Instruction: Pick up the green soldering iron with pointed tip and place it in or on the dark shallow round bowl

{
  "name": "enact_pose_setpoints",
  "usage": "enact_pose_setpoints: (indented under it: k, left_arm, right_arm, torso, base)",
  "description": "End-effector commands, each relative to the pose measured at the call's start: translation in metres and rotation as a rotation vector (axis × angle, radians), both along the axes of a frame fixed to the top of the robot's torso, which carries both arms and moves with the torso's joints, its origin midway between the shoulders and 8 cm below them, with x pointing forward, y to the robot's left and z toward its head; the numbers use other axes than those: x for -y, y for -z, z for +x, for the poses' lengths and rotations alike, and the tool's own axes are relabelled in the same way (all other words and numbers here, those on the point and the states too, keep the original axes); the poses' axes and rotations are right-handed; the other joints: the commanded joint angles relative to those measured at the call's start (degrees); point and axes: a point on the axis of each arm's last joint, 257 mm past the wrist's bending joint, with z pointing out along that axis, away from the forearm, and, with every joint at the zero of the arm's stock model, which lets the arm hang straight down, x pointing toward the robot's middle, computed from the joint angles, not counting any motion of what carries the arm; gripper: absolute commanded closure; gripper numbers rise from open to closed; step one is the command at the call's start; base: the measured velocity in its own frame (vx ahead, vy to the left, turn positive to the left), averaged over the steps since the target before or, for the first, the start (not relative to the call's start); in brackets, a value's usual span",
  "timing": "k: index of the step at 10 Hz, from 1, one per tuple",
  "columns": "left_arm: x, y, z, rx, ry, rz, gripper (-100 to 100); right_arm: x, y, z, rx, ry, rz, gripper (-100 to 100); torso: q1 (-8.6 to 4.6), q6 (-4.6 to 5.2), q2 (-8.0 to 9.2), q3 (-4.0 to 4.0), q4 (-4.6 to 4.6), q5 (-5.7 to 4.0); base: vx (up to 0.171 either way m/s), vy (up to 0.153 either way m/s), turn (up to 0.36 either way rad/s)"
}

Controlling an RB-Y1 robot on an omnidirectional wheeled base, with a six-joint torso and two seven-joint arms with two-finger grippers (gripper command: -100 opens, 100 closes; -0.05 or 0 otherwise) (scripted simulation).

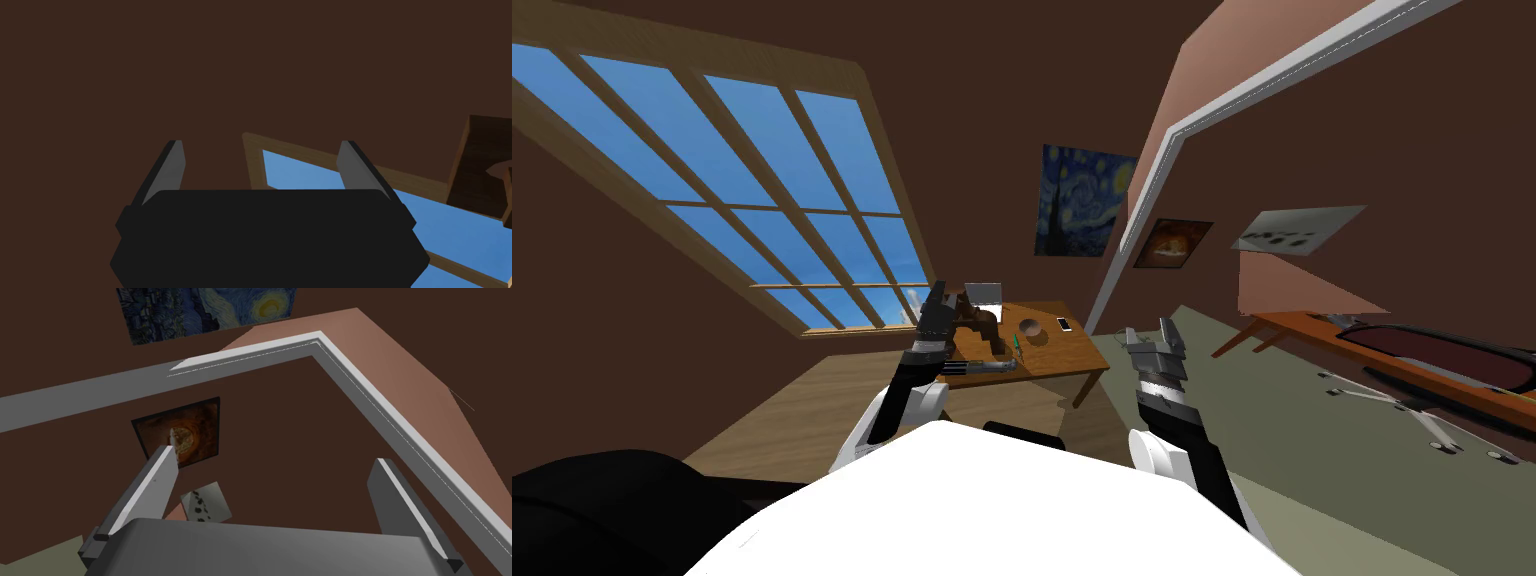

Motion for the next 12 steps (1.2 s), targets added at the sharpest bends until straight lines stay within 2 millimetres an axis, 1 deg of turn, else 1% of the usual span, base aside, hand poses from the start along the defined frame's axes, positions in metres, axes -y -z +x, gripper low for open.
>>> enact_pose_setpoints:
  k: [1, 3, 5, 8, 10, 11, 12]
  left_arm:
    - [0.001, 0.008, 0.007, -0.03, 0.014, 0.032, -100]
    - [-0.001, 0.021, 0.015, -0.071, 0.022, 0.059, -100]
    - [-0.007, 0.038, 0.026, -0.126, 0.022, 0.085, -100]
    - [-0.022, 0.073, 0.044, -0.231, 0.007, 0.12, -100]
    - [-0.038, 0.102, 0.056, -0.317, -0.013, 0.143, -100]
    - [-0.038, 0.102, 0.056, -0.317, -0.013, 0.143, -100]
    - [-0.047, 0.118, 0.062, -0.365, -0.026, 0.155, -100]
  right_arm:
    - [0.0, 0.0, 0.0, 0.0, 0.0, 0.0, 0]
    - [0.0, 0.0, 0.0, 0.0, 0.0, 0.0, 0]
    - [0.0, 0.0, 0.0, 0.0, 0.0, 0.0, 0]
    - [0.0, 0.0, 0.0, 0.0, 0.0, 0.0, 0]
    - [0.0, 0.0, 0.0, 0.0, 0.0, 0.0, 0]
    - [0.0, 0.0, 0.0, 0.0, 0.0, 0.0, 0]
    - [0.0, 0.0, 0.0, 0.0, 0.0, 0.0, 0]
  torso:
    - [0.0, 0.0, 0.0, 0.0, 0.0, 0.0]
    - [-0.13, 0.01, 0.11, 0.06, 0.02, -0.03]
    - [-0.18, 0.01, 0.17, 0.09, 0.03, -0.04]
    - [-0.3, 0.01, 0.2, 0.12, 0.04, -0.07]
    - [-0.29, 0.02, 0.18, 0.1, 0.04, -0.07]
    - [-0.33, 0.01, 0.22, 0.12, 0.05, -0.08]
    - [-0.25, -0.01, 0.13, 0.08, 0.04, -0.06]
  base:
    - [-0.013, -0.024, -0.038]
    - [-0.041, -0.05, -0.047]
    - [-0.046, -0.055, -0.075]
    - [-0.05, -0.084, -0.091]
    - [-0.051, -0.087, -0.14]
    - [-0.026, -0.069, -0.035]
    - [-0.013, -0.065, -0.106]
